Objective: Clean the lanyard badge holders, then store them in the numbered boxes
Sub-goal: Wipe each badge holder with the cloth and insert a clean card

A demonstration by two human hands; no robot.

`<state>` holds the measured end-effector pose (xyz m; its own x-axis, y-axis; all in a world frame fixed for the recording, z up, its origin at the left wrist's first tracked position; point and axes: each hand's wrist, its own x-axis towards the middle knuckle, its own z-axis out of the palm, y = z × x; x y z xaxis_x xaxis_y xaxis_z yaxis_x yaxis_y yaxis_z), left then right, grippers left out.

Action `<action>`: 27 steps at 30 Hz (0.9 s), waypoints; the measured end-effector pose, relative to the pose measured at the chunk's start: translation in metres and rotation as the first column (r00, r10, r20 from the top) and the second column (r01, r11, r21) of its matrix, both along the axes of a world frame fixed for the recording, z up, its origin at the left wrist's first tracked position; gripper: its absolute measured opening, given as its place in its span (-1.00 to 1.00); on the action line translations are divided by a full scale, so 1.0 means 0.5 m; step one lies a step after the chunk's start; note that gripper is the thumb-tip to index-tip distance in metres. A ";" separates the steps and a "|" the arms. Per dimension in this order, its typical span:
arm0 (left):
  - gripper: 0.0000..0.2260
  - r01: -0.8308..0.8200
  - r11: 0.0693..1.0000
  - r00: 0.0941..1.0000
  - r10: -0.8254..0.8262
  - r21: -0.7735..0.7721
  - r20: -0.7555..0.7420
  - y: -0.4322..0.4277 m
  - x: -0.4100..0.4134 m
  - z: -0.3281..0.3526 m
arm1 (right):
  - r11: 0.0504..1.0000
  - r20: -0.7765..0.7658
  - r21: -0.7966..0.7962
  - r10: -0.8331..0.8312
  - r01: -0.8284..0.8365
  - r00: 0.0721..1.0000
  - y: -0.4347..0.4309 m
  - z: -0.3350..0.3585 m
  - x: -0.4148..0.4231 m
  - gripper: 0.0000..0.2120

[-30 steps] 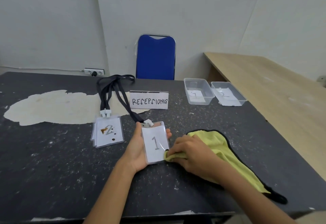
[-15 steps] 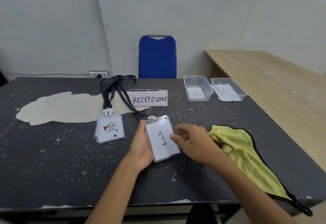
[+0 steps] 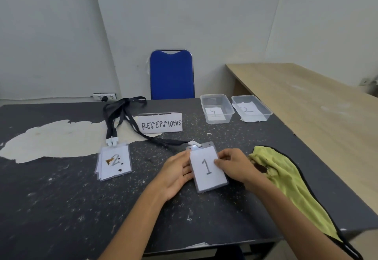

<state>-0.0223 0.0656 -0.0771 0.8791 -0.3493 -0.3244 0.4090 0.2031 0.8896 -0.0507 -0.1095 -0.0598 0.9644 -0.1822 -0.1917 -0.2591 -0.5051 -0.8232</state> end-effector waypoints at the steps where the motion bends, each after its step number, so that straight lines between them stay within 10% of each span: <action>1: -0.76 0.022 1.000 1.000 -0.022 0.014 0.000 -0.008 0.004 0.003 | 0.999 -0.015 0.043 0.003 -0.002 1.000 -0.014 0.003 -0.001 -0.92; 12: -0.49 0.075 0.938 0.977 -0.137 0.338 0.163 -0.083 0.045 0.014 | 0.992 -0.003 -0.015 -0.127 0.126 0.992 -0.102 -0.003 0.026 -0.84; 27: -0.62 -0.197 0.488 0.752 -0.481 0.851 0.450 -0.115 0.159 -0.022 | 0.897 0.327 -0.388 -0.079 0.210 0.942 -0.092 -0.079 0.059 -0.78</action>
